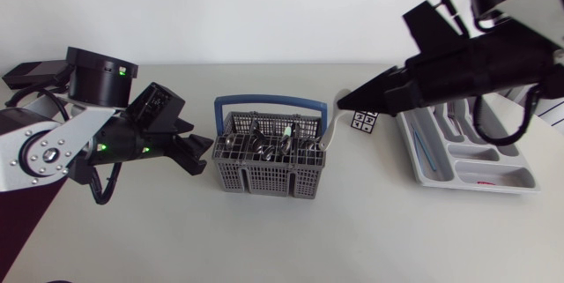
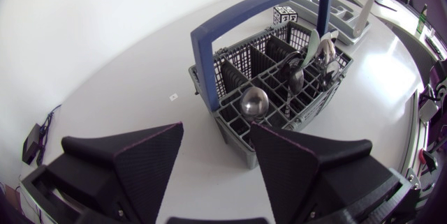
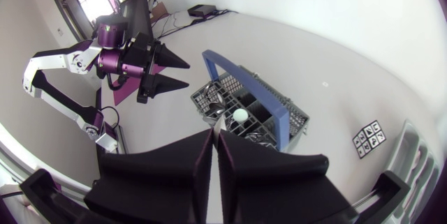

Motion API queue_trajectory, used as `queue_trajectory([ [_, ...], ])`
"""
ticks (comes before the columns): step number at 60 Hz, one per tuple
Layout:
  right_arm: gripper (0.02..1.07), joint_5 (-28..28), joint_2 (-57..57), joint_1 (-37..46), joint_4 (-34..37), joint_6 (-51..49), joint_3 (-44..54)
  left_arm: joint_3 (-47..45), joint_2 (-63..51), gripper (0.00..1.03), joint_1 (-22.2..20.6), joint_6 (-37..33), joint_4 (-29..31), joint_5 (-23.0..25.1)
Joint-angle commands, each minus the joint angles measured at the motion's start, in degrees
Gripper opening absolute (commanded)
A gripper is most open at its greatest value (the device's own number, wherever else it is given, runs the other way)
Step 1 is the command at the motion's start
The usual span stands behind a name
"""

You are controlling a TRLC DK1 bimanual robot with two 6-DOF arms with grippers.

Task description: Transfer all utensils from the basket to the drawer tray.

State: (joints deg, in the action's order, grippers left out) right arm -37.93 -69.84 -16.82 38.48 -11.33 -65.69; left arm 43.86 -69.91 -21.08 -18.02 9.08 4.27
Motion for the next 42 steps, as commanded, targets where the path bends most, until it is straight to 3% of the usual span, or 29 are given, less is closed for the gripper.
queue_trajectory([
  [1, 0.11, -0.21, 2.17, 3.46, 3.09, -3.17, -1.46, -0.44, -0.75, 0.69, -0.36, 0.71, -0.29, 0.39],
  [7, 0.11, 1.19, 3.22, 8.82, 5.91, -4.93, -1.11, -0.35, -0.75, 0.69, -0.36, 0.71, -0.29, 0.39],
  [26, 0.11, 19.56, 4.63, 18.66, 5.29, -8.71, 5.75, -0.17, -0.75, 0.69, -0.89, 0.71, -0.03, 0.39],
  [42, 0.11, 35.82, 2.26, 25.52, -5.43, -13.54, 14.36, 0.88, -0.75, 0.69, -1.24, 0.71, 1.03, 0.39],
])
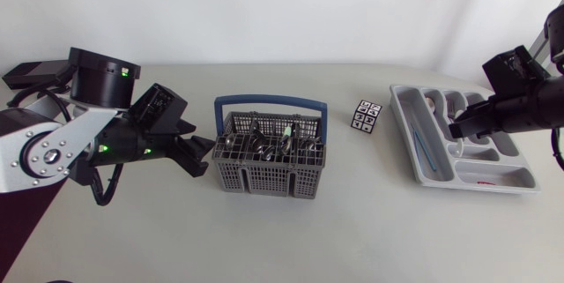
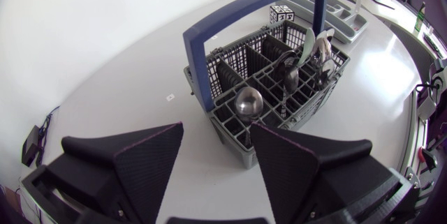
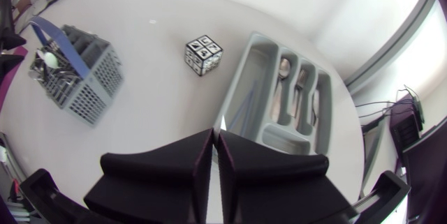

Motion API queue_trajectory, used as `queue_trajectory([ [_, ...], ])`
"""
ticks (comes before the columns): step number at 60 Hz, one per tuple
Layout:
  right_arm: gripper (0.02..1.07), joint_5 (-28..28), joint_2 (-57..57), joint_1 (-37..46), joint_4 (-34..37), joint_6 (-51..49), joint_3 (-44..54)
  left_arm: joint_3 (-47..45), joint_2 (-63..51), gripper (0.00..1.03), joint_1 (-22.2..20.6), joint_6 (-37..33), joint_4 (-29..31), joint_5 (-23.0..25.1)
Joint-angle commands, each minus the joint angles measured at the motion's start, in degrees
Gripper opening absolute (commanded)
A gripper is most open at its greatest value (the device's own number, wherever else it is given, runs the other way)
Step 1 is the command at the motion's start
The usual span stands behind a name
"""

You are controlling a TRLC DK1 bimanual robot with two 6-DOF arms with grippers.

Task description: Transfer all utensils from the basket to the drawer tray.

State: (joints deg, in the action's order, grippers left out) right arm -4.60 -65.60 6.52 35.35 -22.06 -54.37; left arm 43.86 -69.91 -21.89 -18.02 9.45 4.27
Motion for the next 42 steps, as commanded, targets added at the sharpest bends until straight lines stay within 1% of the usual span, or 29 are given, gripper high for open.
queue_trajectory([
  [1, 0.11, 2.93, -2.60, 2.79, -3.10, -3.25, 3.30, 0.97, -0.75, 0.69, -0.43, 0.71, 0.65, 0.39],
  [10, 0.11, 7.06, -6.82, 7.63, -10.30, -6.06, 6.29, 0.97, -1.11, 0.69, -0.43, 0.71, 0.65, 0.39],
  [13, 0.11, 7.76, -9.28, 9.91, -14.35, -7.47, 7.08, 1.14, -1.28, 0.69, -0.61, 0.71, 0.65, 0.39],
  [21, 0.11, 9.08, -14.90, 13.78, -20.06, -9.40, 7.70, 1.14, -1.37, 0.69, -1.23, 0.71, 0.65, 0.30],
  [27, 0.12, 10.40, -20.35, 16.06, -27.62, -11.60, 8.84, 1.32, -1.46, 0.69, -1.58, 0.79, 0.65, 0.30],
  [30, 0.12, 10.58, -22.73, 16.77, -29.03, -11.77, 8.84, 1.23, -1.46, 0.69, -1.66, 0.79, 0.65, 0.30],
  [37, 0.13, 12.86, -27.56, 16.94, -32.98, -11.86, 9.63, 1.14, -1.46, 0.69, -1.66, 0.88, 0.65, 0.30],
  [39, 0.15, 13.30, -28.35, 16.77, -33.51, -11.60, 9.72, 1.06, -1.46, 0.69, -1.66, 0.88, 0.65, 0.30],
  [42, 0.20, 14.09, -29.67, 16.42, -34.83, -11.42, 9.81, 1.06, -1.46, 0.69, -1.66, 0.97, 0.65, 0.30],
])
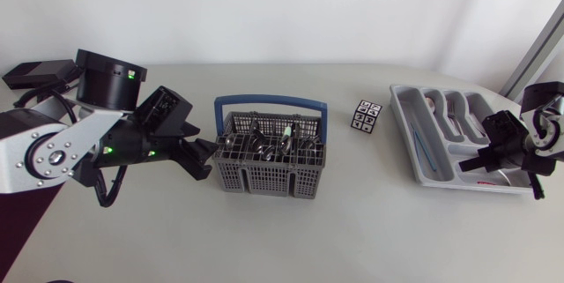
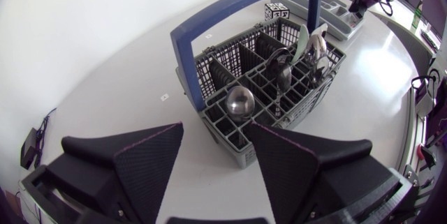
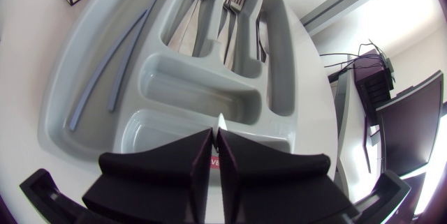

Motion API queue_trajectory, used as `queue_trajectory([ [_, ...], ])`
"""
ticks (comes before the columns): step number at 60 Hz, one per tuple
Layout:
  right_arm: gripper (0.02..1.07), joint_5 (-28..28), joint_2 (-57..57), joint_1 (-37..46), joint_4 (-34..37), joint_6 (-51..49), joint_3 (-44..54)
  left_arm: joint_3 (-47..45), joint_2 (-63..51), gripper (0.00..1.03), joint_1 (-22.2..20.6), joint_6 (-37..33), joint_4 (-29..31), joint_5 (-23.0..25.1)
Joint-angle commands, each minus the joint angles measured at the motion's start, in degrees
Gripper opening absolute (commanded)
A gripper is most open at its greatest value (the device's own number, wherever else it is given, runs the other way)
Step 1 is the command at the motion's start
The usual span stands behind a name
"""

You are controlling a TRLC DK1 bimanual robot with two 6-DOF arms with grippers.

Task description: Transfer all utensils from the basket to the drawer tray.

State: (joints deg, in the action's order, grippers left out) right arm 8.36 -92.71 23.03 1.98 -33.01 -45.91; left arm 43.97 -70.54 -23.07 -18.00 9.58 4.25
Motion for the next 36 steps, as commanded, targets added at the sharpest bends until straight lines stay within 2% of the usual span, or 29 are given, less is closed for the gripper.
queue_trajectory([
  [1, 0.22, 1.48, -2.92, -0.35, -1.71, -0.38, 1.26, 0.95, -0.82, 0.69, -0.48, 0.95, 0.52, 0.32],
  [5, 0.33, 1.92, -3.80, -1.05, -2.07, 0.41, 1.17, 0.95, -0.82, 0.69, -0.75, 1.04, 0.52, 0.32],
  [8, 0.45, 2.19, -3.97, -1.49, -2.15, 0.93, 1.09, 1.03, -0.82, 0.69, -1.01, 1.04, 0.52, 0.32],
  [12, 0.69, 2.45, -3.62, -2.02, -2.07, 1.90, 1.17, 1.12, -0.65, 0.69, -1.28, 1.04, 0.61, 0.32],
  [15, 0.78, 2.45, -2.66, -2.20, -1.71, 2.25, 1.35, 1.21, -0.47, 0.69, -1.28, 1.04, 0.70, 0.32],
  [20, 0.78, 2.36, -0.02, -2.20, -1.27, 3.22, 1.61, 1.30, -0.30, 0.69, -1.28, 1.04, 0.70, 0.32],
  [26, 0.84, 1.40, 4.29, -2.28, 1.89, 4.63, 1.70, 1.39, -0.12, 0.69, -1.80, 1.21, 0.70, 0.32],
  [36, 0.84, -5.46, 12.90, -4.75, 7.78, 5.51, 2.84, 3.32, 0.67, 0.69, -3.39, 1.56, 2.11, 0.32],
])
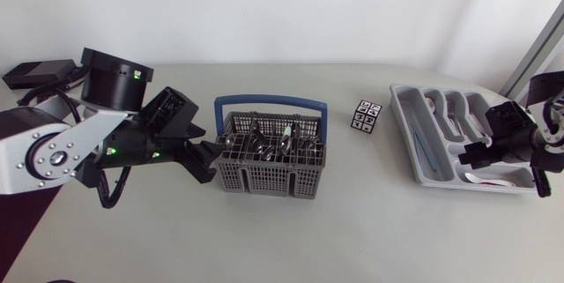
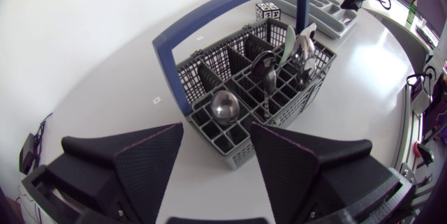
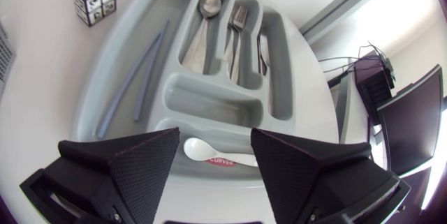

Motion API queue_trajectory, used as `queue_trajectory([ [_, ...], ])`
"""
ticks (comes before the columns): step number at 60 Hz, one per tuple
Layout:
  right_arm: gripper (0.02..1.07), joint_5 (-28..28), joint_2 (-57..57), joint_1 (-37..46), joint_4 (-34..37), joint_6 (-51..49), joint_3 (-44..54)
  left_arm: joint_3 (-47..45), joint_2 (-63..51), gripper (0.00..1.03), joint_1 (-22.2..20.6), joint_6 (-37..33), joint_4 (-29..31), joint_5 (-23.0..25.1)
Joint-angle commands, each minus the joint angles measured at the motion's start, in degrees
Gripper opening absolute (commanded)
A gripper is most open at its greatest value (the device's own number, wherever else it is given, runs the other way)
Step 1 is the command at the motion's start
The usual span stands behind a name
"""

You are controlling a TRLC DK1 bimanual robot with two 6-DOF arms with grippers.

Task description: Transfer all utensils from the basket to the drawer tray.

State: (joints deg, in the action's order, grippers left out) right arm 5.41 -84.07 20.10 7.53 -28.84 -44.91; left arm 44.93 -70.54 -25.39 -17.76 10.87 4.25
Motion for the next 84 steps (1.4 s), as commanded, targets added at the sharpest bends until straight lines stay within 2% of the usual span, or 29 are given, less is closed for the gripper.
queue_trajectory([
  [1, 0.84, -3.48, 5.41, -2.26, 2.75, 1.33, 2.19, 2.53, 0.76, 0.69, -1.24, 1.41, 0.90, 0.32],
  [5, 0.88, -7.61, 10.33, -4.80, 4.95, 1.24, 3.77, 3.33, 1.46, 0.69, -1.60, 1.50, 1.52, 0.32],
  [12, 0.88, -11.03, 17.89, -10.61, 8.73, 1.59, 5.97, 5.35, 1.81, 0.69, -3.18, 1.67, 3.01, 0.32],
  [22, 0.88, -11.39, 20.97, -16.93, 10.84, 2.56, 7.38, 9.74, 0.58, 0.68, -7.66, 2.29, 5.56, 0.14],
  [34, 0.88, -11.39, 20.35, -20.01, 11.45, 4.06, 8.61, 19.94, -6.80, 0.68, -15.83, 3.61, 10.92, -5.31],
  [43, 0.88, -11.03, 20.18, -21.50, 11.45, 4.58, 9.31, 28.99, -14.53, 0.59, -19.79, 5.10, 15.05, -7.06],
  [54, 0.88, -10.86, 18.95, -21.77, 10.75, 4.93, 10.10, 37.43, -23.50, 0.47, -21.37, 6.33, 18.83, -8.38],
  [66, 0.88, -10.77, 17.36, -21.77, 9.17, 4.85, 11.07, 41.47, -29.65, 0.46, -21.81, 6.51, 21.12, -11.99],
  [70, 0.88, -10.68, 16.84, -21.77, 8.99, 4.76, 11.24, 42.08, -30.97, 0.41, -21.72, 6.60, 21.56, -11.99],
  [84, 0.88, -10.68, 15.61, -21.59, 7.68, 4.49, 11.77, 43.49, -34.31, 0.41, -22.69, 6.51, 22.44, -16.47],
])
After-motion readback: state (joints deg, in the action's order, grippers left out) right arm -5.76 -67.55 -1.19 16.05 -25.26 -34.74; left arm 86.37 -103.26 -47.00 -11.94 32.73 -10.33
